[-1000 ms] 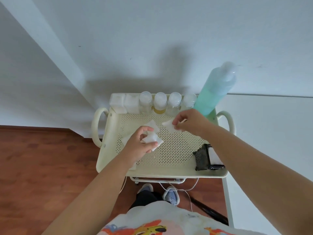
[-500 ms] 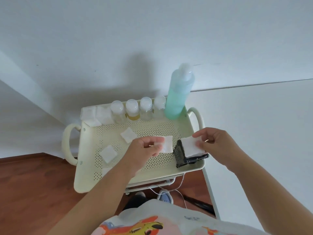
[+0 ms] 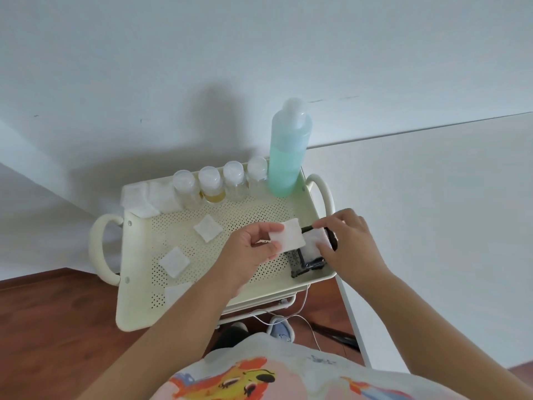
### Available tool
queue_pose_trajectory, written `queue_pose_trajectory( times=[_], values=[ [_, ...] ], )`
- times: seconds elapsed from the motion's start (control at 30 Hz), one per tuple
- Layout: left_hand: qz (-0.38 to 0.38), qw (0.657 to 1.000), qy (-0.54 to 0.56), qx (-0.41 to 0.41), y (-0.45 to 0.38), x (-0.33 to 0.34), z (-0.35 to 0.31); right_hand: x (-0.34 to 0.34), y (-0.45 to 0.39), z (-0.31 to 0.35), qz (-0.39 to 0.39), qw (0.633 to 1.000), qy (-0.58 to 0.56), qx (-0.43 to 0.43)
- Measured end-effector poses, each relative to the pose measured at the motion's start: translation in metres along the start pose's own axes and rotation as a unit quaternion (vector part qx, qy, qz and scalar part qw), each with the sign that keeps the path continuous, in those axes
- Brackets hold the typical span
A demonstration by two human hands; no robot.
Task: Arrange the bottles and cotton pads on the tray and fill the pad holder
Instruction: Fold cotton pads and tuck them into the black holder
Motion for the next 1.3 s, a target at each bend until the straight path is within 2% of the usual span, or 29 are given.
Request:
queue_pose_trajectory(
  times=[0.1,0.17,0.23,0.3,0.37,0.43,0.57,0.7,0.8,0.9,1.0,1.1,1.13,1.2,1.23,1.3],
  values=[
    [0.003,1.000,-0.026,0.008,-0.001,0.007,-0.005,-0.018,0.003,-0.004,-0.053,0.995,-0.082,-0.002],
    [0.012,0.999,-0.034,0.013,-0.001,0.015,-0.009,-0.018,-0.002,-0.008,-0.002,0.981,-0.192,0.042],
    [0.023,0.999,-0.037,0.020,-0.002,0.024,-0.013,-0.007,-0.004,-0.009,0.077,0.941,-0.314,0.104],
    [0.030,0.998,-0.042,0.028,-0.003,0.031,-0.016,-0.003,-0.005,-0.008,0.096,0.916,-0.369,0.124],
    [0.033,0.998,-0.049,0.037,-0.004,0.036,-0.019,-0.007,-0.007,-0.010,0.085,0.915,-0.375,0.120],
    [0.028,0.996,-0.064,0.048,-0.006,0.035,-0.021,-0.010,-0.009,-0.015,0.074,0.930,-0.341,0.114],
    [-0.023,0.989,-0.133,0.065,-0.007,0.013,-0.019,-0.008,-0.009,-0.024,0.064,0.977,-0.178,0.094],
    [-0.079,0.983,-0.160,0.053,-0.003,-0.021,-0.010,0.002,-0.004,-0.019,0.066,0.993,-0.079,0.056],
    [-0.112,0.979,-0.164,0.037,0.002,-0.046,0.001,0.005,-0.004,-0.011,0.033,0.999,0.008,-0.002],
    [-0.137,0.971,-0.195,0.021,0.007,-0.073,0.015,0.003,-0.004,-0.007,0.009,0.997,0.074,-0.010],
    [-0.160,0.937,-0.310,0.007,0.014,-0.101,0.033,-0.003,-0.008,0.005,0.019,0.997,0.079,-0.011],
    [-0.181,0.874,-0.451,-0.014,0.026,-0.131,0.059,-0.007,-0.021,0.048,0.015,0.997,0.024,-0.075],
    [-0.194,0.853,-0.483,-0.025,0.030,-0.142,0.066,-0.004,-0.028,0.068,0.026,0.994,0.000,-0.105],
    [-0.224,0.830,-0.505,-0.073,0.038,-0.162,0.080,0.017,-0.043,0.106,0.095,0.983,-0.029,-0.153],
    [-0.234,0.828,-0.497,-0.113,0.042,-0.169,0.087,0.036,-0.051,0.122,0.145,0.975,-0.014,-0.170],
    [-0.246,0.824,-0.475,-0.186,0.049,-0.177,0.096,0.084,-0.066,0.143,0.247,0.945,0.087,-0.194]
  ],
)
Point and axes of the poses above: each hand's wrist, its own y-axis away from the middle knuckle, its own x-axis out of the palm, z = x × y, the point moved 7 cm from there along -y, towards the middle knuckle, and after that the axes turned 3 degrees about -y, right-handed, at the moved point
